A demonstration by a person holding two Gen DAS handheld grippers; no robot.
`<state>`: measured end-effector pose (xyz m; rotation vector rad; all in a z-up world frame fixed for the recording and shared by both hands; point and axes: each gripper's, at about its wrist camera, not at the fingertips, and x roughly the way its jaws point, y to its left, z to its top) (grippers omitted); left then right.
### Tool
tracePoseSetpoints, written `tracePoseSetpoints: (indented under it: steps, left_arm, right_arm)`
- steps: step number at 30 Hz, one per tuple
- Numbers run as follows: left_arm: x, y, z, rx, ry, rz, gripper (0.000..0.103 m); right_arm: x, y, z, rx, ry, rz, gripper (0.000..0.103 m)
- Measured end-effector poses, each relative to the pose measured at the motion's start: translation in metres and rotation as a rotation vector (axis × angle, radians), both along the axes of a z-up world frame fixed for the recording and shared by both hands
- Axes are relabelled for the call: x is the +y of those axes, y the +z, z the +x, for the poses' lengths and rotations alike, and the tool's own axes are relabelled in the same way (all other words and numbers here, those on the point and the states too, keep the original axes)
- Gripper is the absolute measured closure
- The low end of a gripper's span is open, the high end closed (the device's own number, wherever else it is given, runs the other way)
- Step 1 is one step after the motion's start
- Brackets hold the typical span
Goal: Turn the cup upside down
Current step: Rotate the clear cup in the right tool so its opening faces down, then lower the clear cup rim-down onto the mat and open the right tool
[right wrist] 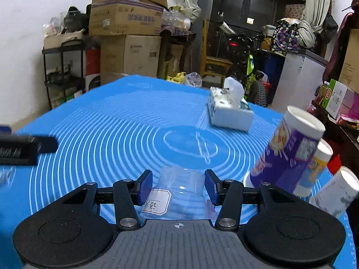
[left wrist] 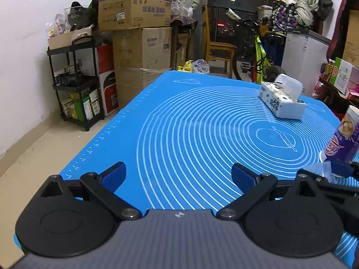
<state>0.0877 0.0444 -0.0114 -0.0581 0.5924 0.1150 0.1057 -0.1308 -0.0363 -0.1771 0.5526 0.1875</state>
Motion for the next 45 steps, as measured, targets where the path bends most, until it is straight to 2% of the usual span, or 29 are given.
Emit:
tracePoseSetpoints:
  steps: [19, 24, 29, 36, 45]
  left_arm:
    - [-0.016, 0.003, -0.013, 0.028, -0.039, 0.01, 0.004]
    - [-0.019, 0.004, -0.018, 0.035, -0.048, 0.007, 0.004]
    - [-0.027, 0.013, -0.029, 0.021, -0.074, 0.002, 0.004]
    - [-0.05, 0.019, -0.053, 0.038, -0.136, 0.01, 0.004]
    - [-0.075, 0.009, -0.092, 0.089, -0.198, 0.01, 0.004]
  right_arm:
    - [-0.019, -0.004, -0.029, 0.027, -0.001, 0.025, 0.049]
    - [-0.024, -0.001, -0.034, 0.027, 0.0, 0.045, 0.039]
    - [-0.034, 0.015, -0.049, 0.003, -0.008, 0.059, 0.023]
    - [-0.06, 0.038, -0.087, 0.019, -0.048, 0.08, 0.018]
    - [-0.087, 0.041, -0.126, 0.062, -0.07, 0.116, 0.018]
